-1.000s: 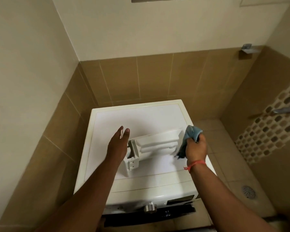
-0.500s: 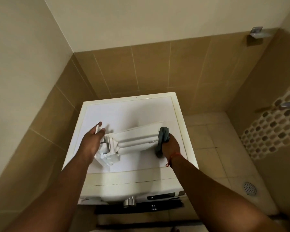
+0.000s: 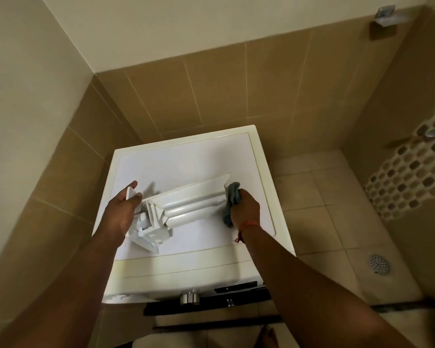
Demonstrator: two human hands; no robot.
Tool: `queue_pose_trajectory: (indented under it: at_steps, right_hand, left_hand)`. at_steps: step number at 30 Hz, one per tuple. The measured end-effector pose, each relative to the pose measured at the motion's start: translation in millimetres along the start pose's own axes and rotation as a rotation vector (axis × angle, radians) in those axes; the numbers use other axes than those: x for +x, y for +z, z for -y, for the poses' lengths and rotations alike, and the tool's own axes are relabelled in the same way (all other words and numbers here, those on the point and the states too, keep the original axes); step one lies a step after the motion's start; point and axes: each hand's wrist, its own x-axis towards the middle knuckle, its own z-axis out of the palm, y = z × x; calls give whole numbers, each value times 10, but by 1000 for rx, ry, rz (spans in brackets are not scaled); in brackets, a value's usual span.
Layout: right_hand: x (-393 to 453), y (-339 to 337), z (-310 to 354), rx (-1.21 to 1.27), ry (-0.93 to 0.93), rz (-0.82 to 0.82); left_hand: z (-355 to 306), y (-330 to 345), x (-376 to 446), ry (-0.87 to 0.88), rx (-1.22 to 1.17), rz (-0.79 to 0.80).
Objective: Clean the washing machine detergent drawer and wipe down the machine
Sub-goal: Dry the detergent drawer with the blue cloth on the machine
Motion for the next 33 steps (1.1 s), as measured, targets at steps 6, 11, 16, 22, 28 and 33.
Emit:
queue_pose_trajectory:
  at_steps: [6,11,16,22,28,33]
  right_hand:
    - [-96,-83,220,185,-199,-124]
    - [-157,-66,16,83,-213,-33]
    - [76,-241,-105,-216,-244,20]
    - [122,-35,-20,7,-33,-21]
    - [53,-23,-5,131,-2,52]
    - [-19,-311,-148,418,35,152]
  left_hand:
    - [8,-7,31,6,14,-39]
    - [-31,32,-5,10,-8,-65]
    - [-45,40,-22,8,-25,-71]
    - [-53,41,-40,15,-1,-70]
    - [-59,47,-53,23,-9,-90]
    - [-102,69,-97,12,14,-77]
